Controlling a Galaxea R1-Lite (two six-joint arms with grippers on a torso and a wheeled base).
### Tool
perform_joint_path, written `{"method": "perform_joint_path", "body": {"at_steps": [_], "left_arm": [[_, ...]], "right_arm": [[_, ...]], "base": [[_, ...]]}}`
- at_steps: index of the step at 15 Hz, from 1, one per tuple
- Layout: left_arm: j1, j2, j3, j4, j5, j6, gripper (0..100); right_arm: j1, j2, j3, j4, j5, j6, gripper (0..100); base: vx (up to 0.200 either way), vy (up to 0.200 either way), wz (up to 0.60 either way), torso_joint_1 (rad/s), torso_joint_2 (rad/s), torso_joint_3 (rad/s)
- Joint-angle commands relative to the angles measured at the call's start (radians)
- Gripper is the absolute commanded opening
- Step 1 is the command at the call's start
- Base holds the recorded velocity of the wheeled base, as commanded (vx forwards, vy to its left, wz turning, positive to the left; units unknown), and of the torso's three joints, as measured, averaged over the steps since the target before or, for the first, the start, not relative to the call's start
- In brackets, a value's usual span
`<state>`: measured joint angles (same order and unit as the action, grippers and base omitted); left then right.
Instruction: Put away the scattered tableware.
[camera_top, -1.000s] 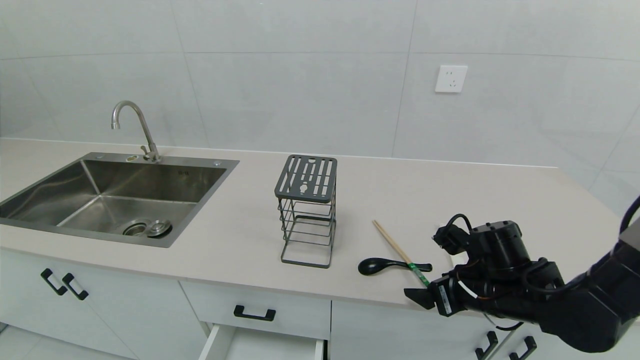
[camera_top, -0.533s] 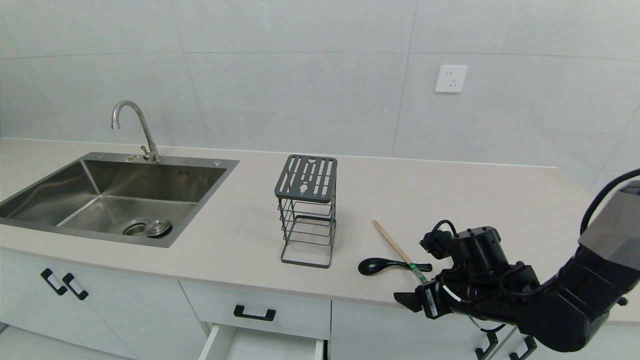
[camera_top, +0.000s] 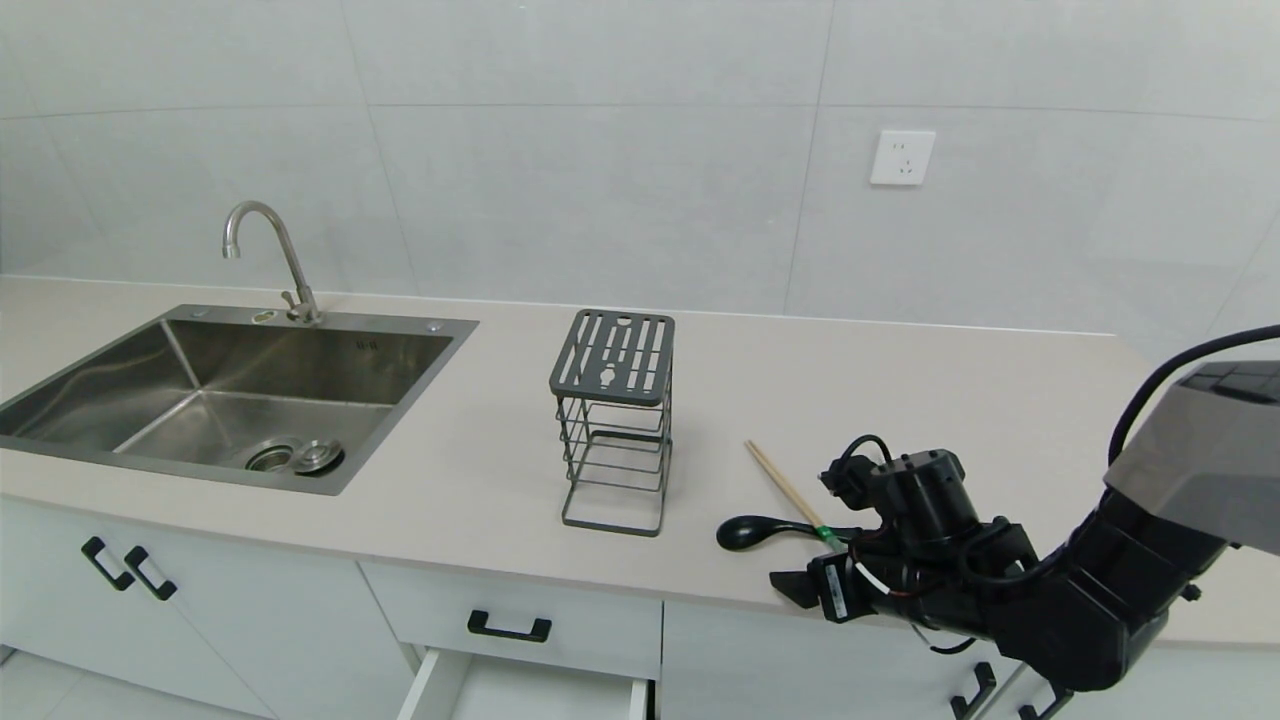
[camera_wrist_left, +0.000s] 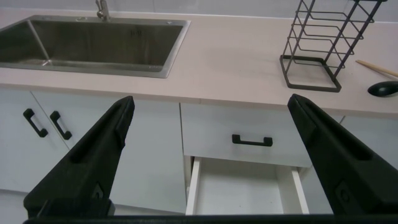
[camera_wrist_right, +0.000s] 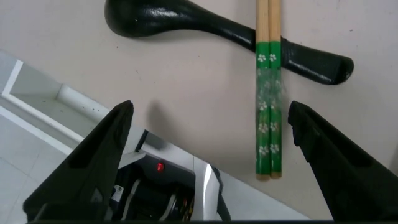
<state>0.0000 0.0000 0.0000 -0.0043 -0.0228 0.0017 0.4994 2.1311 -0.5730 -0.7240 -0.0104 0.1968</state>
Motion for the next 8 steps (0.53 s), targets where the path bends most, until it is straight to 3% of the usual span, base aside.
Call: {"method": "perform_joint_path", "body": {"at_steps": [1,8], "left_arm": [[0.000,0.000,0.000,0.000,0.000,0.000,100],[0.000,0.000,0.000,0.000,0.000,0.000,100]], "right_arm": [[0.004,0.013,-0.018,0.000,-0.014,0.016,100],[0.005,0.021,-0.027,0.000,-0.059,0.030,100]], "base": [[0.000,0.000,0.00,0.000,0.00,0.000],[0.000,0.000,0.00,0.000,0.00,0.000]]}}
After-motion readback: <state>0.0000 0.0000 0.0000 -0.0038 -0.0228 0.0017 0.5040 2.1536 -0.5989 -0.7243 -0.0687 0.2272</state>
